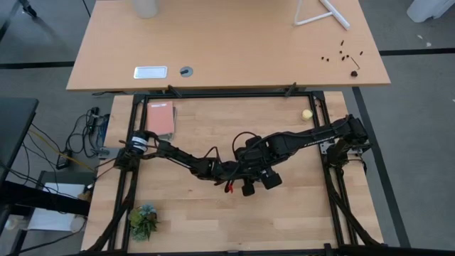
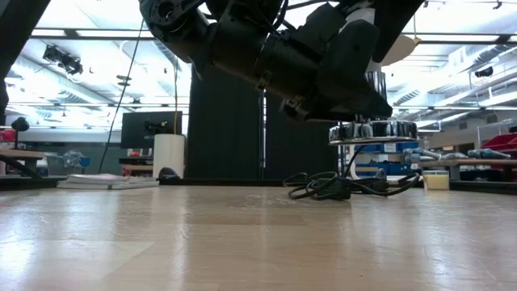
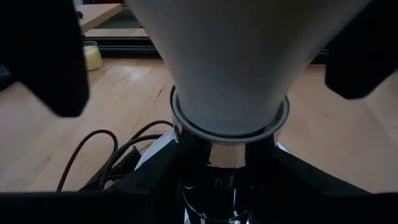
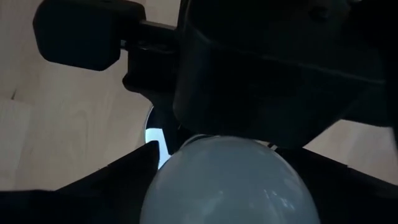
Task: Screw lightbulb
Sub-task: Insert the lightbulb into the lamp
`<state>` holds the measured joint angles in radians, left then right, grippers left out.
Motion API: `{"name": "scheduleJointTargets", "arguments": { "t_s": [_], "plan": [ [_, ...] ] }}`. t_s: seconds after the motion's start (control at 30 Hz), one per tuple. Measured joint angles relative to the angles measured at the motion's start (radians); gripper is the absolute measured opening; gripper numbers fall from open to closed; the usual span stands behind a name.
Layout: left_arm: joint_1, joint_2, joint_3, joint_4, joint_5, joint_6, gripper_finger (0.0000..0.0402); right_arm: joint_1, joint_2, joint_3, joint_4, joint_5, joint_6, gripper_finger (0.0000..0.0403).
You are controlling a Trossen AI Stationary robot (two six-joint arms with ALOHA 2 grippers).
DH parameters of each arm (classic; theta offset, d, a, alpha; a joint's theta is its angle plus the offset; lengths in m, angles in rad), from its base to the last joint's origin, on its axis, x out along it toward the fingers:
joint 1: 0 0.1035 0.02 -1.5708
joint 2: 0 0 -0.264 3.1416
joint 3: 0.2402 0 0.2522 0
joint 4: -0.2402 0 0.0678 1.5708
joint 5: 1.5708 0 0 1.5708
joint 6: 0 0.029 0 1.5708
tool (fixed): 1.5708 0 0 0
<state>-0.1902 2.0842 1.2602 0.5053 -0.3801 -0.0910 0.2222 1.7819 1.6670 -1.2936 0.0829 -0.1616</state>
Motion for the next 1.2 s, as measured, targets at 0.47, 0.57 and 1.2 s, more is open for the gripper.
{"name": "scheduleJointTargets", "arguments": {
  "t_s": [0.47,0.57,1.2],
  "plan": [
    [0.001,-0.007,0.005,0.018,0.0,0.005,0.0193,-0.008,0.002,0.052,-0.023,0.006,0.036,0.0258],
    [0.001,-0.006,0.005,0.018,-0.015,0.005,0.0193,-0.019,0.002,0.052,-0.03,0.012,0.106,0.0274],
    [-0.001,-0.005,0.002,0.015,-0.124,-0.005,0.0193,-0.072,-0.001,0.052,-0.035,0.076,0.43,0.029]
  ]
}}
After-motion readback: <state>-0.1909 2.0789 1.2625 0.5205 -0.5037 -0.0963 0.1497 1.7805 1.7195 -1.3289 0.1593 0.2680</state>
